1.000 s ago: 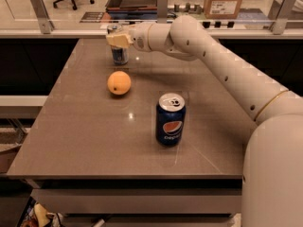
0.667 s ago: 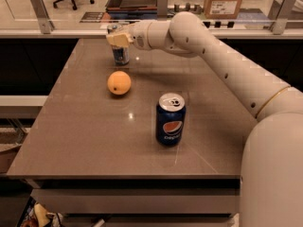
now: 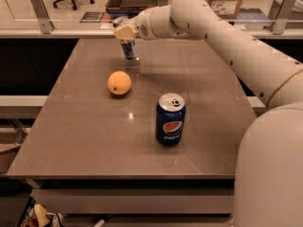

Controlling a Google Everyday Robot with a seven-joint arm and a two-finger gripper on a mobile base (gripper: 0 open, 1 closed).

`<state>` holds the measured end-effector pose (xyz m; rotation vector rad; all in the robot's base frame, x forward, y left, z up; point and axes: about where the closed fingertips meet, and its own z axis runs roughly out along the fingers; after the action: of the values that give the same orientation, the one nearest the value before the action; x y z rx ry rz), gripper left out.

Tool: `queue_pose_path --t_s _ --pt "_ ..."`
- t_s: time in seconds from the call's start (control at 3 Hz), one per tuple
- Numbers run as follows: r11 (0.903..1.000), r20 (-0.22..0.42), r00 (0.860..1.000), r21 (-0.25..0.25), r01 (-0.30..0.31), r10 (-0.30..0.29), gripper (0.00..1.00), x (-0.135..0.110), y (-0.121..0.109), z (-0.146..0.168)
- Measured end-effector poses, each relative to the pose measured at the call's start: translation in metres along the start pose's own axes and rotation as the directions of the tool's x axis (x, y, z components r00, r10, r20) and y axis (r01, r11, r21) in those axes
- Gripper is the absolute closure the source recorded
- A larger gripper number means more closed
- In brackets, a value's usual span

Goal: Knock redbull can over

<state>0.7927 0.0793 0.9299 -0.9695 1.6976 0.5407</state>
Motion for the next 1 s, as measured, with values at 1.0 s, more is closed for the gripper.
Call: queue_pose_path --t_s 1.0 --pt "0.98 -0.314 0.949 0.173 0.098 -0.039 1.0 0.028 -0.015 -0.032"
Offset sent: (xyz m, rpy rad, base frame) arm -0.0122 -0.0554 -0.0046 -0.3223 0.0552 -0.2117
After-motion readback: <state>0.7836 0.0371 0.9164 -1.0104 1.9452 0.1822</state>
